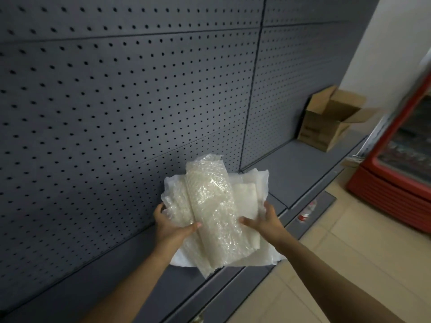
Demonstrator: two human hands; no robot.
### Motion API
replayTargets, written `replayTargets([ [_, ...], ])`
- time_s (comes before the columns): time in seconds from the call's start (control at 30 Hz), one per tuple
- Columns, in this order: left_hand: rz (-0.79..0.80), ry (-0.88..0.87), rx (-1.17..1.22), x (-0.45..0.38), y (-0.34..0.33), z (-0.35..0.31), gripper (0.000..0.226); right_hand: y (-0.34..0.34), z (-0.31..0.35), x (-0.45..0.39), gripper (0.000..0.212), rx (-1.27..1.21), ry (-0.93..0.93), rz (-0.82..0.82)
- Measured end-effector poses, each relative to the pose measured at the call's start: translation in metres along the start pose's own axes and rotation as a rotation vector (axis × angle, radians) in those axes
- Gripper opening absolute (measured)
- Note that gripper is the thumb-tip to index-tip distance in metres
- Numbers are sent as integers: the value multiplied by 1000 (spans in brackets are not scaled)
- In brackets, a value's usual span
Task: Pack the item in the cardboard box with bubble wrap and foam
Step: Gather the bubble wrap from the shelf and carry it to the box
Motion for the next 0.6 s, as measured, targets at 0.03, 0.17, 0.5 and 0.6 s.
replayTargets([
  [0.03, 4, 0, -9, -5, -13, -4, 119, 12, -3, -1, 108, -3, -3, -2],
  [0.17, 8, 37, -55, -28, -68, -12, 123, 70, -9, -9, 114, -1, 0, -16],
  [0.5, 105, 51, -61, -85, -207, -44, 124, 207, -20, -28, 109, -35, 24, -103],
  [0.6, 152, 30, -72, -107, -248, -54, 119, 245, -32, -34, 112, -64, 17, -157],
])
Point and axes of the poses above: each hand's wrist, its own x-axis away from the middle knuckle, its own y-axis out of the back of the hand, z = x × y, the point moved 10 cm from there along -x, towards the middle knuckle, and after that the axes turned 12 degrees about z, right-handed, at the moved point
